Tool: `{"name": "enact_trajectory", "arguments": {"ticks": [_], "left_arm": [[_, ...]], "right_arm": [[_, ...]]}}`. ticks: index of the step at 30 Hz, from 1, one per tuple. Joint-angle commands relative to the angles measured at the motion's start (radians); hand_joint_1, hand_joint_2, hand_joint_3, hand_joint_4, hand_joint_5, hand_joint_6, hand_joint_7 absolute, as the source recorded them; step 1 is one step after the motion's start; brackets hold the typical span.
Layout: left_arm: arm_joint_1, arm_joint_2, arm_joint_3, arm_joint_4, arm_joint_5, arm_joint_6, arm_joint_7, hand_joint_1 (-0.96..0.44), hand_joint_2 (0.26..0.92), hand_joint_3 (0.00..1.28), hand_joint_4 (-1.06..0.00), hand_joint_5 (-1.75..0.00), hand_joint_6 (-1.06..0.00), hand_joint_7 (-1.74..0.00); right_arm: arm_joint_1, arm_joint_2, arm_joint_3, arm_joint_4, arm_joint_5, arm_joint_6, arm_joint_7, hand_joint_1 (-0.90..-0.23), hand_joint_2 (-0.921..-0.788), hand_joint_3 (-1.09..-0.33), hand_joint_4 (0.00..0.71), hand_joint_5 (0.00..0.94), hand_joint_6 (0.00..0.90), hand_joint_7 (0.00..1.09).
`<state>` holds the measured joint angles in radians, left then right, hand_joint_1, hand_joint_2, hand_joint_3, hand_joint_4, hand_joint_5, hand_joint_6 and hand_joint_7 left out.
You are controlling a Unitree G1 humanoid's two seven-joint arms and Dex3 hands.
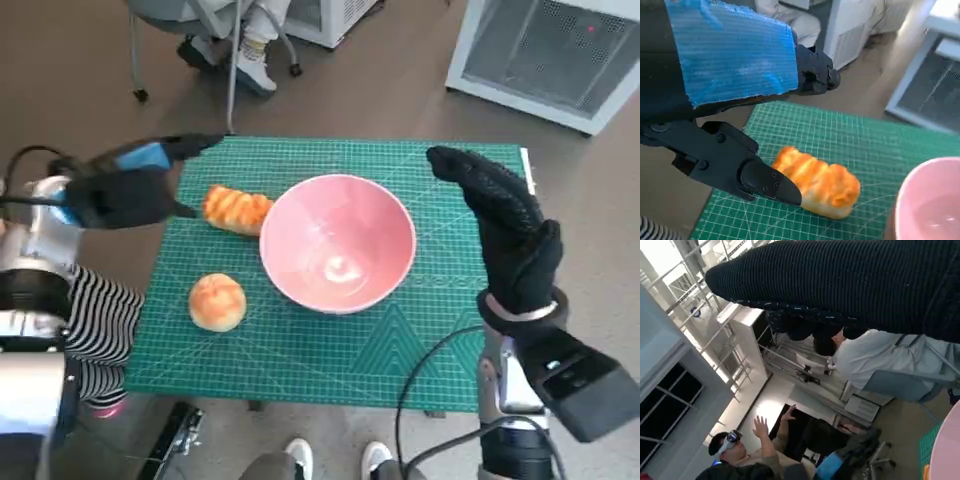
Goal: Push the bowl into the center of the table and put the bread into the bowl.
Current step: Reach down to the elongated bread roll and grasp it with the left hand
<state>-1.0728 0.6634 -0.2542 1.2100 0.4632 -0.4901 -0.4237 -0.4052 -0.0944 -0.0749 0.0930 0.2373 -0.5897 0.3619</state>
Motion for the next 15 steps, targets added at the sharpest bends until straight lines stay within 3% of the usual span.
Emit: {"name": "enact_trajectory", "arguments": {"ticks": [1, 15], "left_arm": [[-0.036, -0.029, -0.035, 0.044, 0.033, 0.012, 0.023, -0.2, 0.791, 0.0, -0.09, 0.0, -0.26, -0.02], [-0.059, -0.111, -0.144, 0.107, 0.145, 0.107, 0.145, -0.22, 0.78, 0.0, -0.12, -0.01, -0.26, -0.01]], "right_arm": [[0.031, -0.008, 0.0, -0.004, 0.011, 0.019, 0.002, -0.716, -0.921, -0.684, 0.145, 0.002, 0.128, 0.29], [0.056, -0.02, -0.002, -0.046, 0.021, 0.046, -0.001, -0.711, -0.921, -0.681, 0.153, 0.005, 0.124, 0.31]]}}
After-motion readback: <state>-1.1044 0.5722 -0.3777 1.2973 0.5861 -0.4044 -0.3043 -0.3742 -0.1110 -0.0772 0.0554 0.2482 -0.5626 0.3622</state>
